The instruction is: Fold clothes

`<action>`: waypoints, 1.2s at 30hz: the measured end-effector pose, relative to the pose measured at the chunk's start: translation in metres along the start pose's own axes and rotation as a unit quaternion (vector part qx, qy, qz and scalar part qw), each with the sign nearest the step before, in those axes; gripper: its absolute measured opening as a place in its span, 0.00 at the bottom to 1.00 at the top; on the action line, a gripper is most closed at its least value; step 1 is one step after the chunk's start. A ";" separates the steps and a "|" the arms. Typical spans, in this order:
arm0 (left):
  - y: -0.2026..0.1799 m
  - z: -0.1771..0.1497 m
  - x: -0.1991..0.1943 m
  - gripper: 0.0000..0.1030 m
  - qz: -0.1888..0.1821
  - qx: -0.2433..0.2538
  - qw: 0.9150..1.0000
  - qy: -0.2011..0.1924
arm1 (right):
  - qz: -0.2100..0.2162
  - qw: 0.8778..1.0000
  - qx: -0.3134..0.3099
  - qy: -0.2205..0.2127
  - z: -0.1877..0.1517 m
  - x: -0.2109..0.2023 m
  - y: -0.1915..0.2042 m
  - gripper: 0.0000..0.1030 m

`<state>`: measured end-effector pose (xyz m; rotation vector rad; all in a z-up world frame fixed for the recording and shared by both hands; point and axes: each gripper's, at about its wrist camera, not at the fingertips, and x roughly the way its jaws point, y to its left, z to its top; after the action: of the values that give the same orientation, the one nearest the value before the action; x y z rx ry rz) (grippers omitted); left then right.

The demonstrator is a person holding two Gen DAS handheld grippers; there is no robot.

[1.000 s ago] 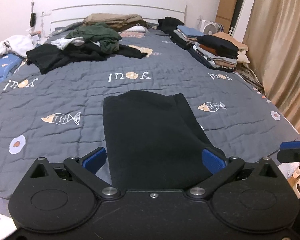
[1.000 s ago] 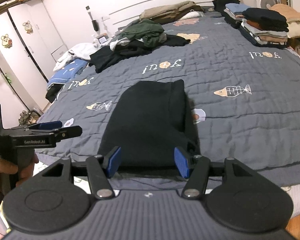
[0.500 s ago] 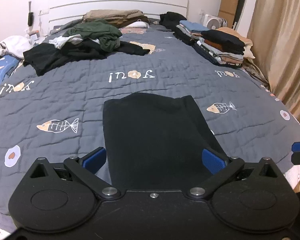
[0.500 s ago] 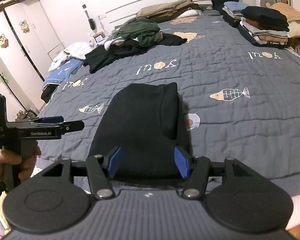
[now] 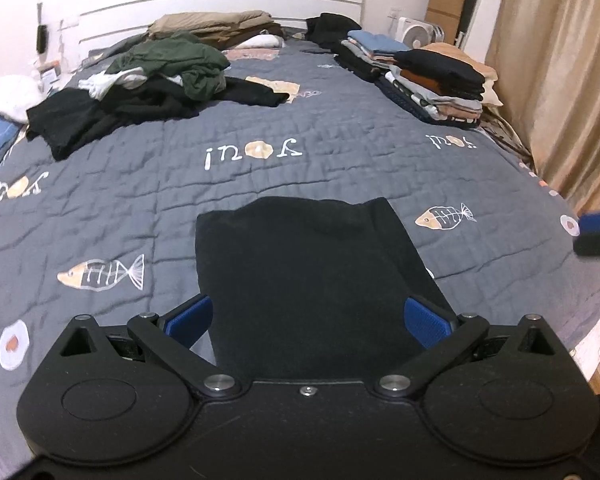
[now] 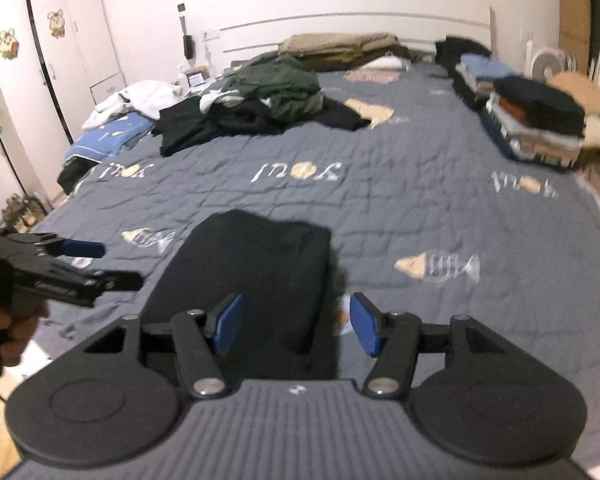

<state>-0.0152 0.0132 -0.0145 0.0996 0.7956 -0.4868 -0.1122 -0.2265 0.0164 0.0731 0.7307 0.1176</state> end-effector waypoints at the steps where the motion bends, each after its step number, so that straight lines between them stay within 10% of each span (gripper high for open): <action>1: 0.002 0.001 0.001 1.00 -0.002 0.001 1.000 -0.001 | -0.006 1.000 -0.008 -0.003 0.004 0.001 0.000 0.57; 13: 0.038 0.014 0.020 1.00 -0.040 0.004 0.999 -0.007 | -0.010 0.999 -0.037 -0.001 0.008 0.055 -0.004 0.64; 32: 0.144 0.000 0.113 0.98 -0.177 -0.131 0.975 0.018 | 0.031 0.981 0.192 0.023 -0.068 0.078 -0.031 0.64; 33: 0.144 -0.002 0.115 0.88 -0.175 -0.128 0.976 0.014 | 0.031 0.980 0.193 0.027 -0.069 0.079 -0.031 0.64; 36: 0.147 -0.005 0.119 0.12 -0.173 -0.125 0.977 0.014 | 0.038 0.980 0.196 0.023 -0.070 0.079 -0.032 0.64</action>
<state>0.1192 0.0990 -0.1166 -0.2699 0.9001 -0.7104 -0.0980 -0.2455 -0.0916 0.4770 0.7893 0.0463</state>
